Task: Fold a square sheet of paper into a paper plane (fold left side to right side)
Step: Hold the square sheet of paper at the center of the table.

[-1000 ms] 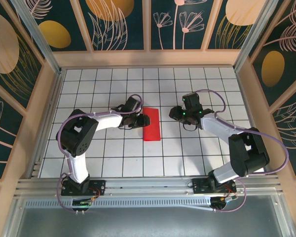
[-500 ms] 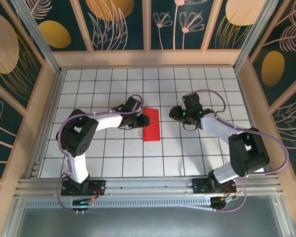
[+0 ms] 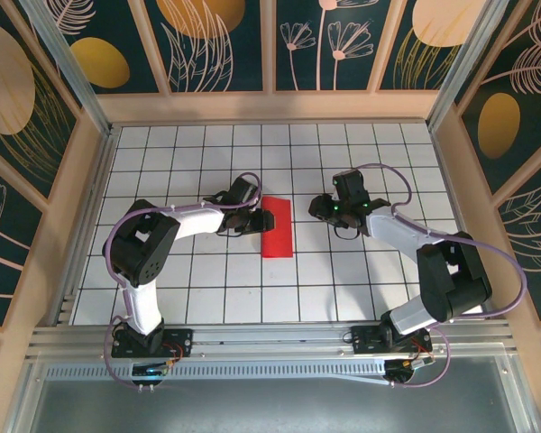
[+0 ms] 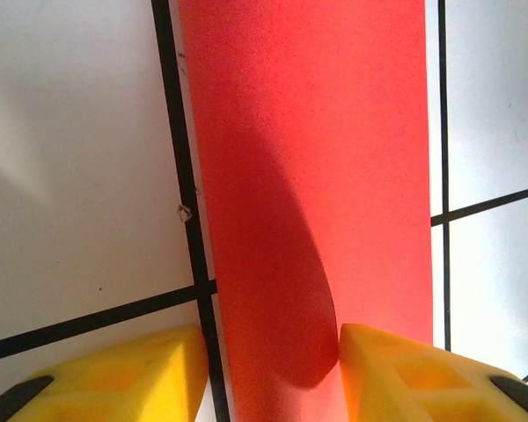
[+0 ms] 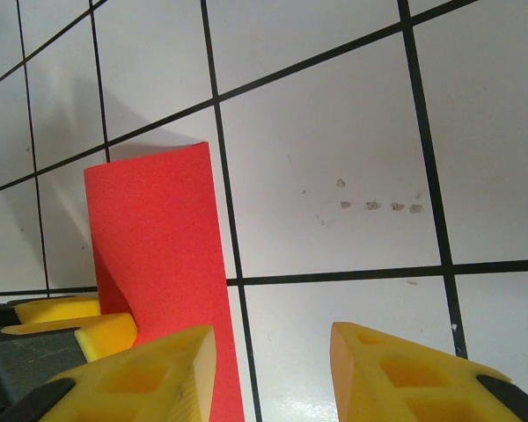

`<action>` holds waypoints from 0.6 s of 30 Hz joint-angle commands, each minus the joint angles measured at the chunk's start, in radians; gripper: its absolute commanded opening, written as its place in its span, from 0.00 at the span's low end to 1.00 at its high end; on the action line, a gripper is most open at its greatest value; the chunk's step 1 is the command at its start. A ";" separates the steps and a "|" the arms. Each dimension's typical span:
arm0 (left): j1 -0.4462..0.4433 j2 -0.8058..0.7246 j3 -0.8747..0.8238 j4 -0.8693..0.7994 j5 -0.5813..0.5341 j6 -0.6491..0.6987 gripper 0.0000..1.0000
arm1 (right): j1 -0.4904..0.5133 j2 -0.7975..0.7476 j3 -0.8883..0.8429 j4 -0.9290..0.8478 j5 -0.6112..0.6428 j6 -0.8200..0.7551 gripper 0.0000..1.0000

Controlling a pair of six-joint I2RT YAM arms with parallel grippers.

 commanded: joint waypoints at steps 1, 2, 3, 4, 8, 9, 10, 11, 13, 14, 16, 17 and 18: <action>-0.010 0.078 -0.043 -0.031 -0.054 -0.017 0.46 | 0.012 0.013 0.000 0.000 -0.002 -0.017 0.39; -0.010 0.077 -0.044 -0.031 -0.054 -0.018 0.46 | 0.013 0.014 0.001 0.000 -0.002 -0.018 0.39; -0.010 0.077 -0.046 -0.031 -0.056 -0.017 0.46 | 0.013 0.014 0.001 0.000 -0.002 -0.017 0.39; -0.011 0.075 -0.046 -0.031 -0.056 -0.018 0.46 | 0.013 0.015 0.002 0.001 -0.002 -0.017 0.39; -0.010 0.071 -0.051 -0.035 -0.062 -0.015 0.46 | 0.015 0.021 0.006 0.001 -0.004 -0.019 0.39; -0.010 0.068 -0.050 -0.039 -0.065 -0.011 0.46 | 0.016 0.024 0.008 0.002 -0.004 -0.019 0.39; -0.010 0.067 -0.049 -0.045 -0.069 -0.008 0.46 | 0.015 0.026 0.010 0.002 -0.004 -0.019 0.39; -0.011 0.065 -0.050 -0.048 -0.074 -0.004 0.46 | 0.016 0.029 0.012 0.003 -0.005 -0.019 0.39; -0.008 0.061 -0.051 -0.056 -0.081 0.003 0.46 | 0.017 0.035 0.017 0.002 -0.007 -0.020 0.39; -0.008 0.059 -0.051 -0.058 -0.083 0.004 0.46 | 0.017 0.037 0.019 0.002 -0.007 -0.022 0.39; -0.006 0.055 -0.053 -0.061 -0.088 0.008 0.46 | 0.017 0.042 0.021 0.003 -0.007 -0.022 0.39; -0.004 0.053 -0.053 -0.063 -0.092 0.008 0.46 | 0.018 0.043 0.023 0.004 -0.008 -0.022 0.39; -0.002 0.049 -0.054 -0.064 -0.095 0.010 0.46 | 0.019 0.046 0.025 0.004 -0.008 -0.022 0.39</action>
